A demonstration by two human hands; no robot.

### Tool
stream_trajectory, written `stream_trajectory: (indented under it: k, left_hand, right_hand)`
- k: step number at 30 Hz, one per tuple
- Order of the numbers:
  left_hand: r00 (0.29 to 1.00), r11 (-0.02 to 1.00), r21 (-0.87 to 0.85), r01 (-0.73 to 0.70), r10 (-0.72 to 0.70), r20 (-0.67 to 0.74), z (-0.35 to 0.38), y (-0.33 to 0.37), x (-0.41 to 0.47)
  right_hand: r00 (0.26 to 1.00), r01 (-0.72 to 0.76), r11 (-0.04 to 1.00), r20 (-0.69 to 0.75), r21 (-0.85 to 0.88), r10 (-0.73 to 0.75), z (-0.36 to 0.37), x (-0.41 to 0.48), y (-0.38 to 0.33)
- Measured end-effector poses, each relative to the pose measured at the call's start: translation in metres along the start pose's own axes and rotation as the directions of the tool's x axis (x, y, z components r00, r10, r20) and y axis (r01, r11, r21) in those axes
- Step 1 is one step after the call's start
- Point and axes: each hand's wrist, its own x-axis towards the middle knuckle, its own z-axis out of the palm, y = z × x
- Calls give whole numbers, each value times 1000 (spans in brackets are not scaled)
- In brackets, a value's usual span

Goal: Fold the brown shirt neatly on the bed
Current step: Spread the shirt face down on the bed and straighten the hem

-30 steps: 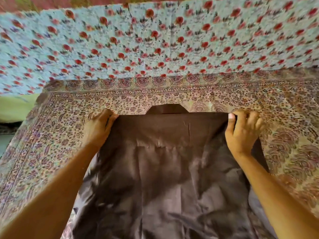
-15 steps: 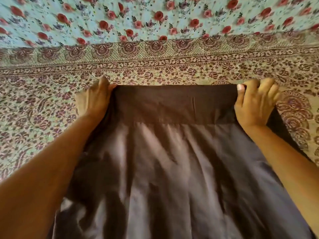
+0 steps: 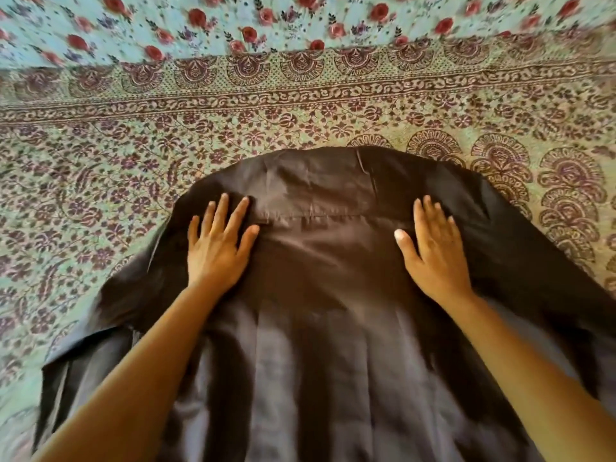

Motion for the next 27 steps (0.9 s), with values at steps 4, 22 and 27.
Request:
stream_trajectory:
  k: [4,22,27]
  left_hand:
    - [996,997,61,-39,33,87,-4,-18,16]
    - [992,995,101,12,-25,125,2,-34,-246]
    - [979,995,88,50,-67,193,-2,-26,-243]
  right_hand:
    - [999,24,996,35,-84,-21,2,7,16]
    - [978,159,979,157,-125,-138,10,-217,-44]
    - [973,136,984,201,-114,-112,7,-216,-41]
